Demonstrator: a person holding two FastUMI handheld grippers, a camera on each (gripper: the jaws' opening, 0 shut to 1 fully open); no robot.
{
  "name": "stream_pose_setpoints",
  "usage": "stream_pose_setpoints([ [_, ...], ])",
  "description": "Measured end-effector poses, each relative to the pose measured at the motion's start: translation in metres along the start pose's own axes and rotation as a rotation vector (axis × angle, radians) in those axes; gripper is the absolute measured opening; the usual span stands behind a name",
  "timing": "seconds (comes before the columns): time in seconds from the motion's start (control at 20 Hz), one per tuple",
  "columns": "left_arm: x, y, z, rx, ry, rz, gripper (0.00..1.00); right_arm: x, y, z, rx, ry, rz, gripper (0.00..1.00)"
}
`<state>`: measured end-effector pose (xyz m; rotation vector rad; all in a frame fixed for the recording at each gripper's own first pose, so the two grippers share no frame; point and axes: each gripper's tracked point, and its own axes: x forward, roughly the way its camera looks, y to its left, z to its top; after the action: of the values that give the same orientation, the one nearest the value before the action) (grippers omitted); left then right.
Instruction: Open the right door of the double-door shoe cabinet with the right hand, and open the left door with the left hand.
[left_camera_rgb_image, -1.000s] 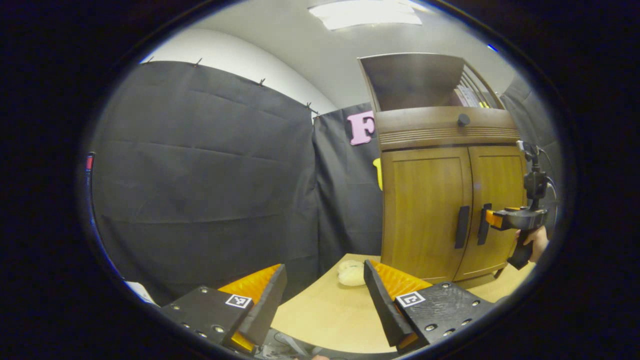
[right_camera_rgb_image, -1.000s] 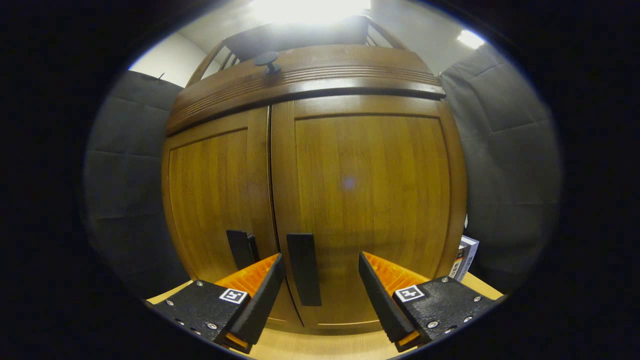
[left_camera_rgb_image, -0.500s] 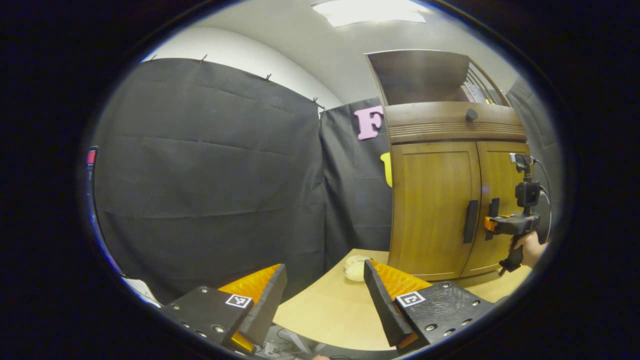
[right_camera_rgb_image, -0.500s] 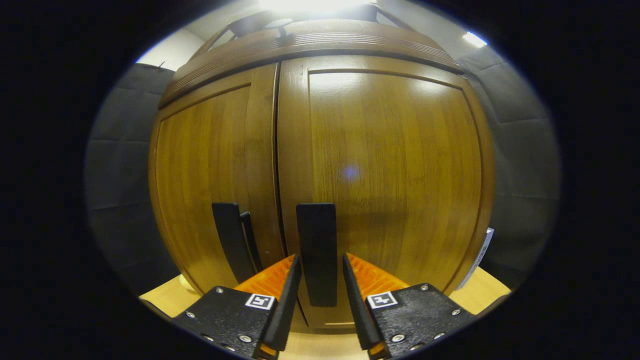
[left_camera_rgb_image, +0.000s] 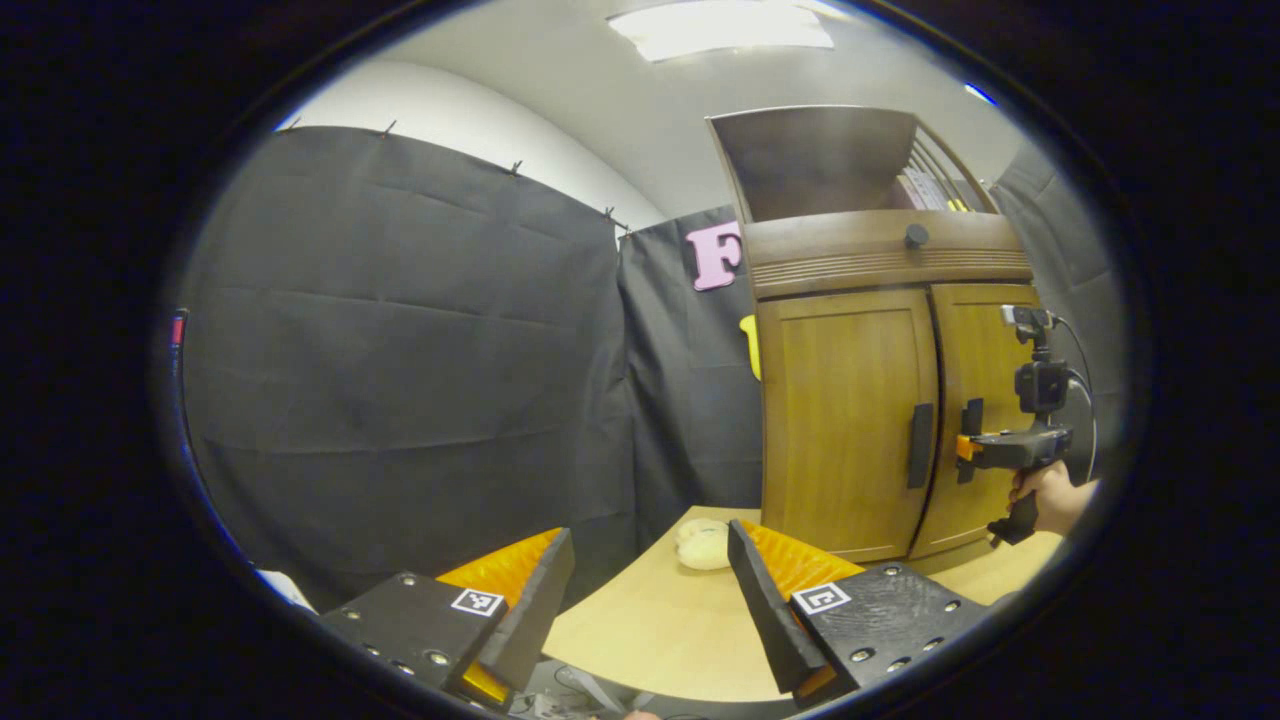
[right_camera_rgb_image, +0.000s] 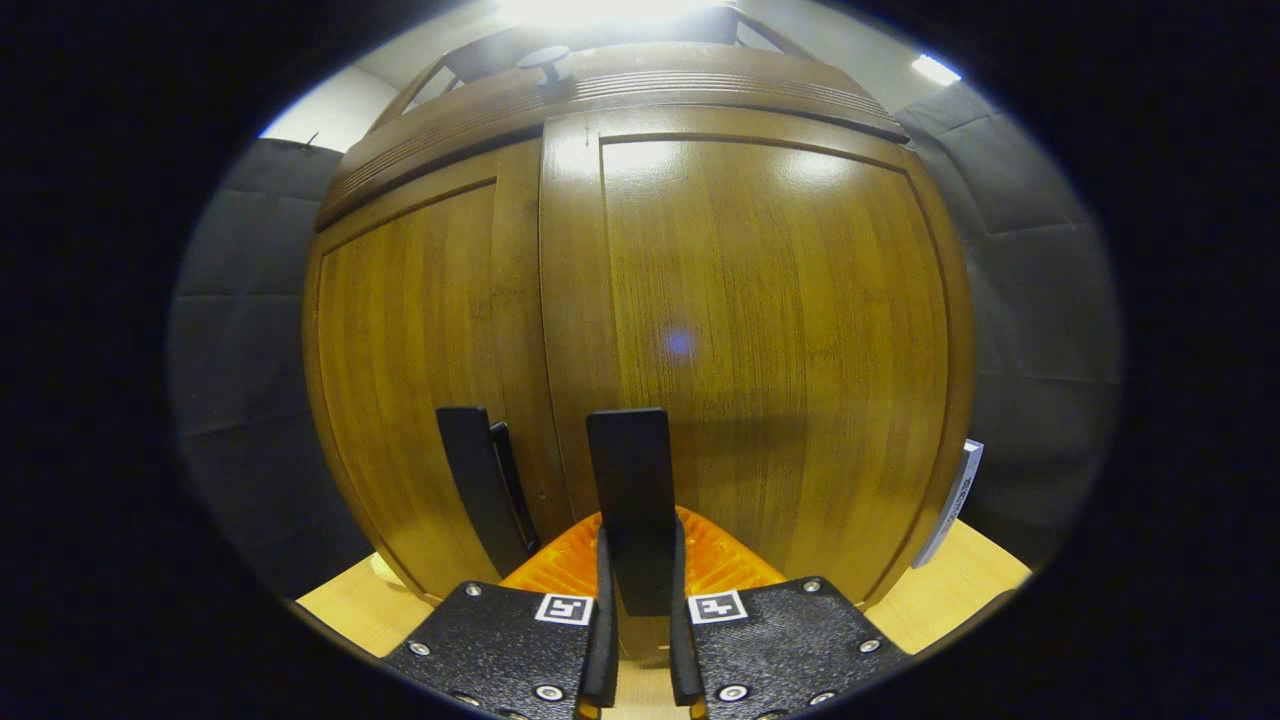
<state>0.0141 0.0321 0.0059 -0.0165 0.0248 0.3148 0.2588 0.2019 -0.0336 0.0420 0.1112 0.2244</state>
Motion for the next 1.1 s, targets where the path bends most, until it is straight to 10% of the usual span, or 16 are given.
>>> stream_pose_setpoints([
  [1.1,0.011,-0.025,0.0,0.007,-0.056,-0.253,0.94,-0.113,-0.046,-0.01,0.025,-0.014,0.059,0.21],
])
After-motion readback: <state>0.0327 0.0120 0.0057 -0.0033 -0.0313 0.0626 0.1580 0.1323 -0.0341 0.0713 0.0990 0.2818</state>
